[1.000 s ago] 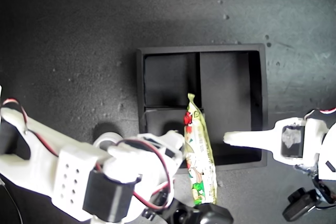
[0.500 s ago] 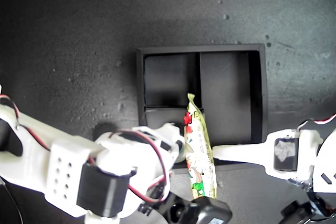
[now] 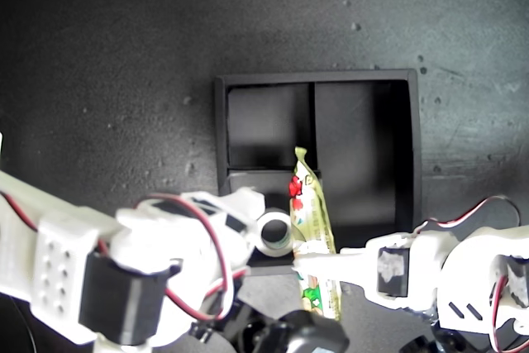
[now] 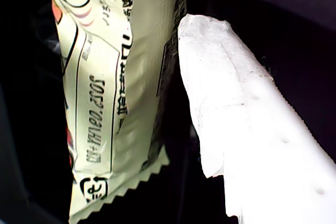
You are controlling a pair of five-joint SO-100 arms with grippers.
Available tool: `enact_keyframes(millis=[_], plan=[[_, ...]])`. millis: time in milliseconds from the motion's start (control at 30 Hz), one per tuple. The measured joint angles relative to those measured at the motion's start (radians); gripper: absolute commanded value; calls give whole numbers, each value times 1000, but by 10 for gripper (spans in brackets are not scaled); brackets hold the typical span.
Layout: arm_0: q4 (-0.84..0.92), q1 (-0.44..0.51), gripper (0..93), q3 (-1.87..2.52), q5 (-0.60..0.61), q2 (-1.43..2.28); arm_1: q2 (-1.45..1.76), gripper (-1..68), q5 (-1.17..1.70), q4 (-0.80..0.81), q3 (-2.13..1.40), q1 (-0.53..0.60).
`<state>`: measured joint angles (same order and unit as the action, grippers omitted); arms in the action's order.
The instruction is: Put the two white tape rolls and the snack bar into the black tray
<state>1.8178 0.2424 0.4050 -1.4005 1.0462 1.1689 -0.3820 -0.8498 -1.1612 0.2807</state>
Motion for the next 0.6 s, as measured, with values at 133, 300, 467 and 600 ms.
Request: enact_keyframes(millis=[133, 300, 467, 600], plan=[[0, -3, 137, 2, 2, 15, -106, 231, 0, -58, 112, -12], [0, -2, 135, 2, 2, 20, -215, 133, 0, -117, 239, -14], [0, -2, 135, 2, 2, 20, -218, 51, 0, -144, 268, -20], [0, -2, 135, 2, 2, 20, -218, 45, 0, -186, 299, -26]])
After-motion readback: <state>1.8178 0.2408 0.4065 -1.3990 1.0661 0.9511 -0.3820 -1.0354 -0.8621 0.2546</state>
